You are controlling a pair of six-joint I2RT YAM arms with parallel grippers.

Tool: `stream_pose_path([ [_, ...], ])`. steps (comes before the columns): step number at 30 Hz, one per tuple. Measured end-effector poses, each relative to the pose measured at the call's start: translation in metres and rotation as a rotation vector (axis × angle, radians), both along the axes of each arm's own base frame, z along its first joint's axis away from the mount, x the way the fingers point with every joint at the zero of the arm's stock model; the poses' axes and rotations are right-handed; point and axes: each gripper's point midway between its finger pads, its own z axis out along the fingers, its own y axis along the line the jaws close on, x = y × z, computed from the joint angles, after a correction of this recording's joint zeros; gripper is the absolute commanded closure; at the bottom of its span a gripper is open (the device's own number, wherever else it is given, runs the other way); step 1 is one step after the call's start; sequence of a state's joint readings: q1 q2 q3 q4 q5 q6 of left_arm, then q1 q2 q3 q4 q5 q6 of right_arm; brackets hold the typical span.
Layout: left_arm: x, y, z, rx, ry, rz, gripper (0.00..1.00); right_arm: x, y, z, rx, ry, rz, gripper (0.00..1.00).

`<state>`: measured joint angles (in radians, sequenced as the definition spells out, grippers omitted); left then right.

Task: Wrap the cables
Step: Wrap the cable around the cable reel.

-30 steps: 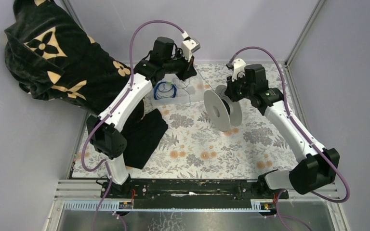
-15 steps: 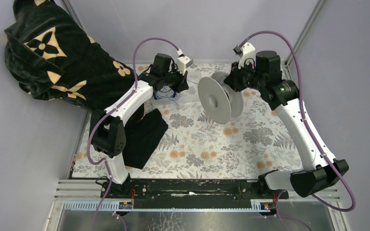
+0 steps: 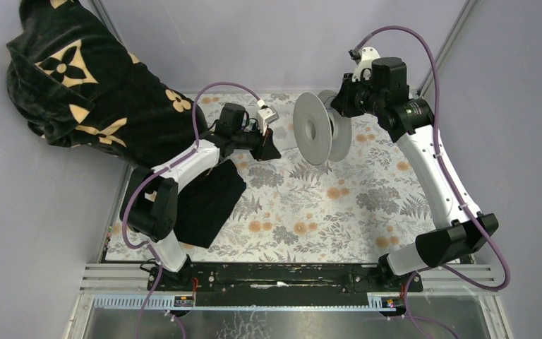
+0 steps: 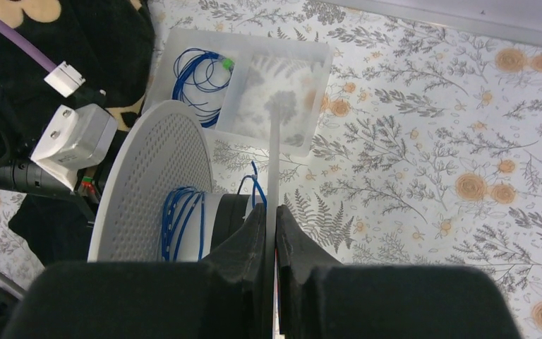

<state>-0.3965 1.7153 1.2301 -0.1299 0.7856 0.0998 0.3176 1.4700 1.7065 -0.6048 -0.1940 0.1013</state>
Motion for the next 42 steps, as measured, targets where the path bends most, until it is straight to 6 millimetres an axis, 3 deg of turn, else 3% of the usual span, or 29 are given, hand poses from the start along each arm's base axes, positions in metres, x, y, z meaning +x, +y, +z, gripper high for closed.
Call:
stream_pose_path([
  [6, -0.012, -0.003, -0.003, -0.027, -0.001, -0.066, 0.66, 0.001, 0.000, 0.001, 0.013, 0.016, -0.010, 1.00],
  [19, -0.031, -0.006, 0.002, -0.083, -0.054, -0.157, 0.36, -0.003, -0.002, 0.034, 0.041, -0.036, -0.018, 1.00],
  [31, -0.039, -0.006, -0.015, -0.148, -0.131, -0.156, 0.31, -0.014, 0.009, 0.073, 0.121, -0.086, 0.038, 1.00],
  [36, -0.037, -0.012, -0.018, -0.177, -0.144, -0.190, 0.30, -0.017, 0.012, 0.074, 0.135, -0.078, 0.058, 1.00],
  [42, -0.050, -0.023, -0.029, -0.207, -0.096, -0.266, 0.29, -0.018, 0.012, 0.069, 0.131, -0.060, 0.061, 1.00],
])
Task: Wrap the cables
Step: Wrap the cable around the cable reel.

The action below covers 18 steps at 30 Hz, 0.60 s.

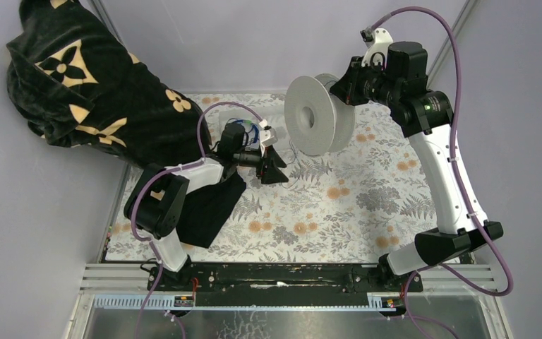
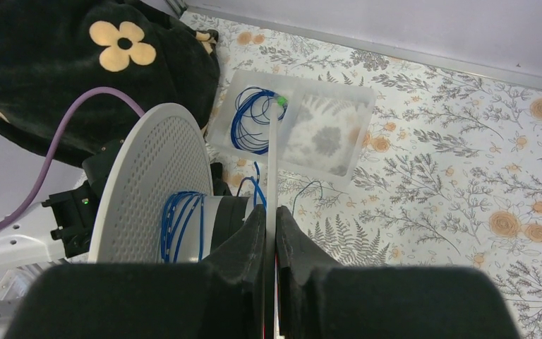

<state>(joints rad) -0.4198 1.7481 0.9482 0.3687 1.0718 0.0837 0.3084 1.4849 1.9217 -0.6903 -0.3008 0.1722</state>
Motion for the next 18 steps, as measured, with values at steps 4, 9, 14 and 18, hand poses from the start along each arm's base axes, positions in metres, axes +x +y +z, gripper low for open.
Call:
stream_pose_path([
  [4, -0.007, -0.009, 0.002, -0.008, -0.015, -0.030, 0.28, 0.002, 0.000, -0.003, -0.004, 0.012, -0.001, 1.00],
  [9, -0.009, -0.017, -0.002, -0.006, -0.050, -0.047, 0.28, 0.005, 0.001, -0.004, -0.006, 0.015, -0.002, 1.00],
  [14, -0.003, -0.020, -0.018, 0.032, -0.073, -0.021, 0.29, 0.004, 0.000, -0.003, -0.007, 0.015, -0.002, 1.00],
  [18, 0.006, -0.019, -0.031, 0.070, -0.090, 0.022, 0.45, 0.005, 0.000, -0.004, -0.008, 0.016, -0.002, 1.00],
])
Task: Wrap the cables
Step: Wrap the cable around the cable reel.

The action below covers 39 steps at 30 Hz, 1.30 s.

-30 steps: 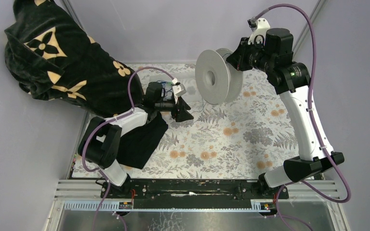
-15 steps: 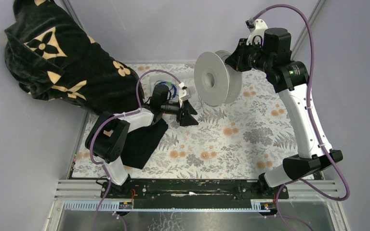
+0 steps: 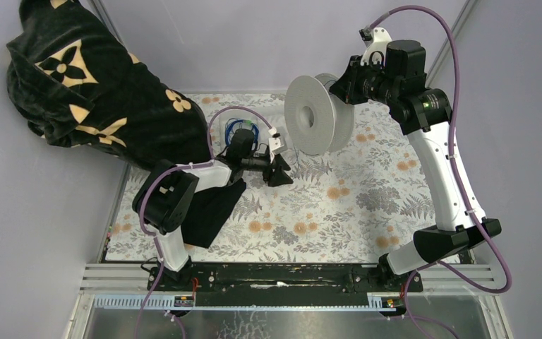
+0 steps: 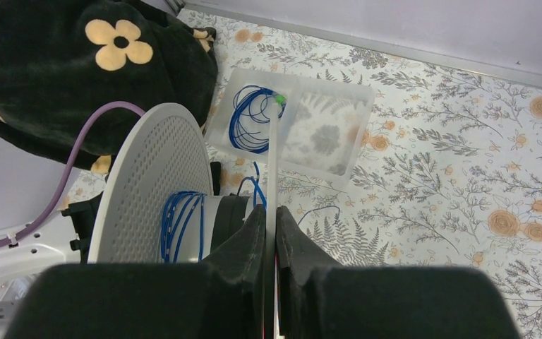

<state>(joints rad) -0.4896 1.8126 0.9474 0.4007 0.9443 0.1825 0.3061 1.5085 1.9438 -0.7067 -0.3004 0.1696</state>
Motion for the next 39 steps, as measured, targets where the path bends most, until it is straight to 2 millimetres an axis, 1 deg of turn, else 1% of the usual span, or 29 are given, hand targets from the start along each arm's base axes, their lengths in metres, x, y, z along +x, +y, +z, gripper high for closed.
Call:
stream_pose_path([
  [2, 0.002, 0.001, -0.004, 0.013, -0.009, 0.009, 0.58, 0.000, 0.000, 0.000, 0.000, -0.001, 0.000, 1.00],
  [3, 0.002, 0.001, -0.005, 0.018, -0.012, 0.009, 0.62, 0.000, 0.000, 0.000, 0.000, -0.001, 0.000, 1.00],
  [5, 0.001, 0.002, -0.009, 0.030, -0.016, 0.003, 0.68, 0.000, -0.001, 0.000, -0.001, -0.001, -0.002, 1.00],
  [7, -0.003, 0.002, -0.015, 0.049, -0.011, -0.012, 0.78, 0.001, -0.002, 0.000, -0.004, -0.002, -0.005, 1.00],
  [10, -0.012, 0.001, -0.025, 0.081, -0.003, -0.044, 0.98, 0.004, -0.004, 0.000, -0.006, -0.004, -0.013, 1.00],
  [11, -0.016, 0.001, -0.028, 0.094, -0.002, -0.061, 1.00, 0.006, -0.005, 0.000, -0.008, -0.005, -0.020, 1.00],
  [13, -0.023, 0.000, -0.032, 0.116, -0.002, -0.093, 1.00, 0.011, -0.008, 0.001, -0.016, -0.010, -0.039, 1.00],
  [17, -0.040, 0.001, -0.038, 0.167, -0.031, -0.175, 1.00, 0.021, -0.020, 0.000, -0.055, -0.031, -0.109, 1.00],
  [19, -0.056, 0.003, -0.040, 0.198, -0.038, -0.225, 1.00, 0.027, -0.028, 0.000, -0.076, -0.047, -0.149, 1.00],
  [21, -0.074, 0.001, -0.034, 0.220, -0.068, -0.283, 1.00, 0.034, -0.034, 0.001, -0.093, -0.069, -0.189, 1.00],
  [23, -0.091, -0.004, -0.024, 0.233, -0.110, -0.339, 1.00, 0.042, -0.041, -0.003, -0.110, -0.084, -0.229, 1.00],
  [25, -0.111, -0.014, -0.010, 0.248, -0.163, -0.406, 1.00, 0.050, -0.046, -0.014, -0.132, -0.080, -0.260, 1.00],
  [28, -0.130, -0.030, 0.017, 0.245, -0.238, -0.486, 1.00, 0.060, -0.053, -0.040, -0.182, -0.055, -0.298, 1.00],
  [30, -0.138, -0.039, 0.042, 0.230, -0.269, -0.523, 1.00, 0.067, -0.056, -0.058, -0.215, -0.041, -0.317, 1.00],
  [31, -0.137, -0.043, 0.057, 0.219, -0.286, -0.528, 1.00, 0.070, -0.059, -0.071, -0.238, -0.030, -0.325, 1.00],
  [33, -0.130, -0.050, 0.092, 0.191, -0.323, -0.520, 1.00, 0.073, -0.063, -0.090, -0.276, -0.011, -0.337, 1.00],
  [34, -0.128, -0.053, 0.106, 0.178, -0.338, -0.513, 1.00, 0.073, -0.065, -0.102, -0.301, 0.003, -0.342, 1.00],
  [36, -0.124, -0.057, 0.134, 0.157, -0.348, -0.487, 1.00, 0.073, -0.068, -0.120, -0.336, 0.019, -0.348, 1.00],
  [37, -0.121, -0.059, 0.148, 0.149, -0.351, -0.468, 1.00, 0.073, -0.069, -0.129, -0.354, 0.024, -0.348, 1.00],
  [39, -0.116, -0.060, 0.166, 0.147, -0.346, -0.426, 1.00, 0.072, -0.069, -0.145, -0.384, 0.037, -0.344, 1.00],
])
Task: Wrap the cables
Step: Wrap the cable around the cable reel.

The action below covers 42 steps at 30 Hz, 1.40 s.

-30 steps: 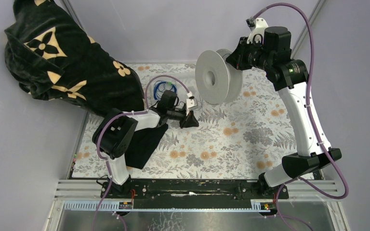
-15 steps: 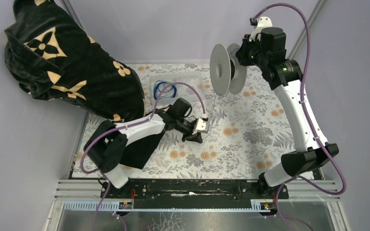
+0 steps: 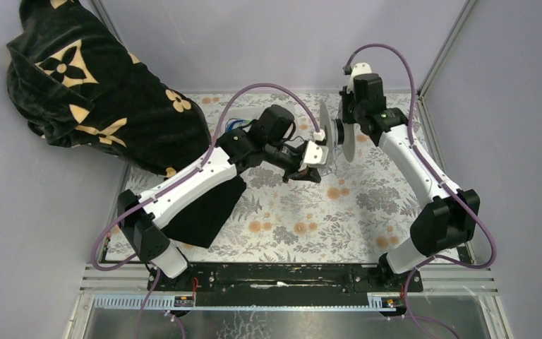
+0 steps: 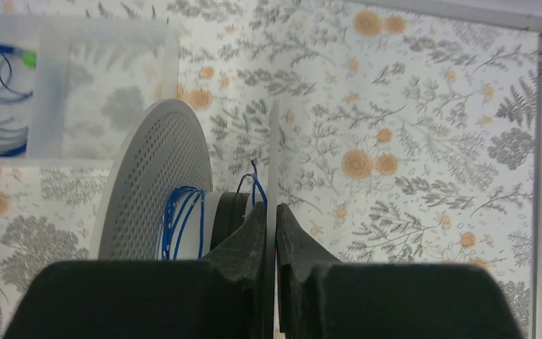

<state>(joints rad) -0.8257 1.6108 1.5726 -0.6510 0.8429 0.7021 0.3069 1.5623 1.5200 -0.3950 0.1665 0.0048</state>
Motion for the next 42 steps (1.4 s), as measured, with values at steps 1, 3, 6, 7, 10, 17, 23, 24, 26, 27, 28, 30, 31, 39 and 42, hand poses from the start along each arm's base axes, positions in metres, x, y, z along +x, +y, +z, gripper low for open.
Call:
stream_pose_path([
  [1, 0.003, 0.000, 0.008, -0.002, 0.004, 0.025, 1.00, -0.002, 0.001, -0.009, -0.013, 0.010, 0.004, 1.00],
  [3, 0.010, 0.001, 0.022, -0.008, 0.024, 0.082, 1.00, -0.007, 0.005, -0.024, -0.030, 0.031, 0.021, 1.00],
  [6, 0.031, 0.009, 0.040, -0.023, 0.061, 0.190, 1.00, -0.019, 0.012, -0.041, -0.047, 0.056, 0.053, 1.00],
  [7, 0.041, 0.014, 0.044, -0.029, 0.076, 0.234, 1.00, -0.024, 0.014, -0.044, -0.050, 0.061, 0.065, 1.00],
  [10, 0.075, 0.033, 0.053, -0.049, 0.122, 0.376, 1.00, -0.036, 0.019, -0.048, -0.052, 0.062, 0.103, 1.00],
  [17, 0.155, 0.079, 0.064, -0.115, 0.186, 0.672, 1.00, -0.061, 0.038, -0.036, -0.011, 0.036, 0.243, 1.00],
  [23, 0.207, 0.112, 0.047, -0.116, 0.205, 0.863, 1.00, -0.074, 0.057, -0.029, 0.035, 0.033, 0.372, 1.00],
  [24, 0.213, 0.115, 0.043, -0.111, 0.206, 0.884, 1.00, -0.077, 0.060, -0.028, 0.043, 0.034, 0.389, 1.00],
  [26, 0.224, 0.122, 0.032, -0.100, 0.211, 0.923, 1.00, -0.083, 0.065, -0.023, 0.063, 0.033, 0.422, 1.00],
  [27, 0.228, 0.124, 0.026, -0.091, 0.215, 0.937, 1.00, -0.085, 0.065, -0.021, 0.068, 0.032, 0.429, 1.00],
  [28, 0.231, 0.127, 0.019, -0.082, 0.223, 0.952, 1.00, -0.089, 0.067, -0.018, 0.075, 0.033, 0.442, 1.00],
  [30, 0.235, 0.132, 0.007, -0.065, 0.239, 0.973, 1.00, -0.092, 0.069, -0.011, 0.087, 0.031, 0.459, 1.00],
  [31, 0.237, 0.135, 0.001, -0.057, 0.247, 0.985, 1.00, -0.093, 0.071, -0.005, 0.096, 0.027, 0.466, 1.00],
  [39, 0.230, 0.145, -0.062, 0.001, 0.363, 0.998, 1.00, -0.088, 0.085, 0.065, 0.191, -0.059, 0.486, 1.00],
  [42, 0.215, 0.134, -0.082, -0.011, 0.417, 0.926, 1.00, -0.080, 0.089, 0.080, 0.220, -0.061, 0.463, 1.00],
])
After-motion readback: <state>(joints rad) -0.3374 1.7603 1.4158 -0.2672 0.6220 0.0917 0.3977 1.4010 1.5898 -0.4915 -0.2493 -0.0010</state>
